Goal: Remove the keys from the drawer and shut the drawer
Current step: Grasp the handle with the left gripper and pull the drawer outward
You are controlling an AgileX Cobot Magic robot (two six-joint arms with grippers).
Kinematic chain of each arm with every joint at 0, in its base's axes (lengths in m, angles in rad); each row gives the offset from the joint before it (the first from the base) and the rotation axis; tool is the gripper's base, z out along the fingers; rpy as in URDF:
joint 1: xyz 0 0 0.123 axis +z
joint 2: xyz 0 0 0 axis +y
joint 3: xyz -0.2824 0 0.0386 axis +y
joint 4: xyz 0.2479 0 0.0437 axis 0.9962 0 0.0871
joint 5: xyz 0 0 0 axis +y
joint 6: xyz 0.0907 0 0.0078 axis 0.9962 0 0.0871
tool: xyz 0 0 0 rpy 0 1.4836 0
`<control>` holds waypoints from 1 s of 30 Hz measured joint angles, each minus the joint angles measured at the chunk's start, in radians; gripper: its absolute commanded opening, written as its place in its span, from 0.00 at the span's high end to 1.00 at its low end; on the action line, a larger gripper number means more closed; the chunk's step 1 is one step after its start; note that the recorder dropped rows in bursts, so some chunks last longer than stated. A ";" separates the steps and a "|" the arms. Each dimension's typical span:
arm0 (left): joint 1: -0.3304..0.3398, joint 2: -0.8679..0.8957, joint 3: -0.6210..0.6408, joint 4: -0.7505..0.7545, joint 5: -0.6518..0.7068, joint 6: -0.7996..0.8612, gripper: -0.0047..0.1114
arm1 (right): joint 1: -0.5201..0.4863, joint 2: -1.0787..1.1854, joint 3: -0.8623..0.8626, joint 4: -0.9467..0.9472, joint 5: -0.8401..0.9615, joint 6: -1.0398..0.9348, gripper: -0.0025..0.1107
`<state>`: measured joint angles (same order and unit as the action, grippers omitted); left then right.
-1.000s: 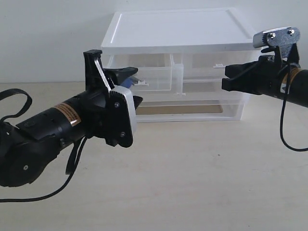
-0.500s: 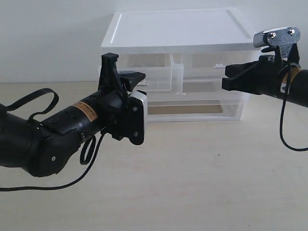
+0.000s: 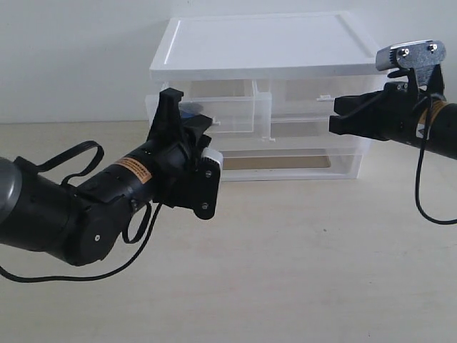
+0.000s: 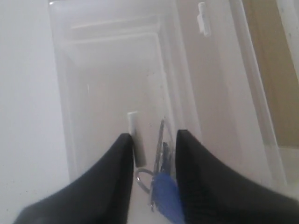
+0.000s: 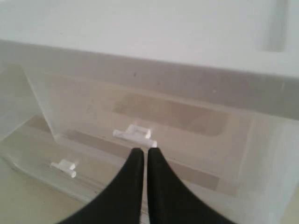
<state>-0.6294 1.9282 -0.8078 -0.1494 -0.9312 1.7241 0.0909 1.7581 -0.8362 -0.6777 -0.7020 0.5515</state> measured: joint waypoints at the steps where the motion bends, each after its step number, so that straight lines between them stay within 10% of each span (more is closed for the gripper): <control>1: 0.000 0.004 0.000 -0.006 -0.015 0.019 0.91 | 0.000 0.000 0.000 0.000 0.000 0.000 0.97; 30: -0.177 0.023 0.129 -0.218 -0.275 0.128 0.92 | 0.000 0.000 0.000 0.000 0.000 0.000 0.97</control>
<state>-0.8069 1.9510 -0.6792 -0.3675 -1.2067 1.8522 0.0909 1.7581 -0.8362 -0.6777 -0.7020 0.5515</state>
